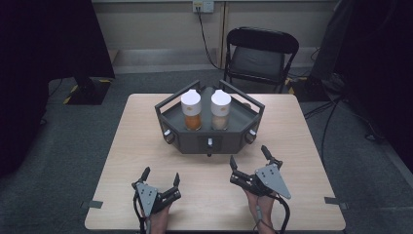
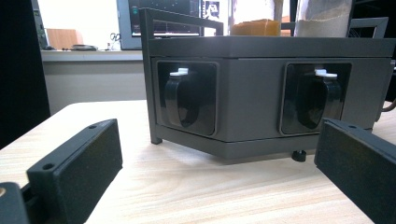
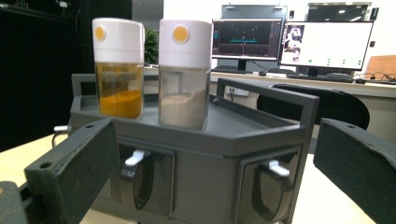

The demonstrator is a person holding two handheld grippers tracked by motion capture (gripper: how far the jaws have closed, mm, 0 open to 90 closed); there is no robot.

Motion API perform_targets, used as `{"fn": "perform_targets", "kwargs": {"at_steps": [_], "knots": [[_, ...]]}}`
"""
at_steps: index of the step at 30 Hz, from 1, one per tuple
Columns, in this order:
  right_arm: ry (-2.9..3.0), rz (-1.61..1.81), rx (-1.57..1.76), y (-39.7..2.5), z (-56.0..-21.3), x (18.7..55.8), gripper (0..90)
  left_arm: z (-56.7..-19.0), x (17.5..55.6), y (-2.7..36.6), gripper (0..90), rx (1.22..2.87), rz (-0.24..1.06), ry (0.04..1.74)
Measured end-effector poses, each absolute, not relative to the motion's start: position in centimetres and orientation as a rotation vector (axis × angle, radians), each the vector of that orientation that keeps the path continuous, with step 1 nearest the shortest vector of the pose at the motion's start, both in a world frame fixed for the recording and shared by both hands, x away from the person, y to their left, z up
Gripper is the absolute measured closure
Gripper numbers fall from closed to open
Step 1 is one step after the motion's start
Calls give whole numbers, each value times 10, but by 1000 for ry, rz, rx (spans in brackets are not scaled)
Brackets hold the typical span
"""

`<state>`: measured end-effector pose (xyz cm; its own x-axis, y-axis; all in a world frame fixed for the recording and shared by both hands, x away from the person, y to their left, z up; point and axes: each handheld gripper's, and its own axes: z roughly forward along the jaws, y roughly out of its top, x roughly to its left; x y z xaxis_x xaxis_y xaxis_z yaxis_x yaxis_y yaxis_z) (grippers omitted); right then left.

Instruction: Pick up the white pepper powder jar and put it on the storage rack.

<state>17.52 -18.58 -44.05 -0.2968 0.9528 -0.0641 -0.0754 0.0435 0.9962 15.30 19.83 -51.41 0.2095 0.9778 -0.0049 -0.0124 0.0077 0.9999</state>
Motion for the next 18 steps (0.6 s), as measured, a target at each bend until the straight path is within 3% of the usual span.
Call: {"fn": "perform_targets", "kwargs": {"at_steps": [18], "knots": [[1423,1400,1016,-185,-470,162,0,-514,153,198,0,1287,1054,1046]]}}
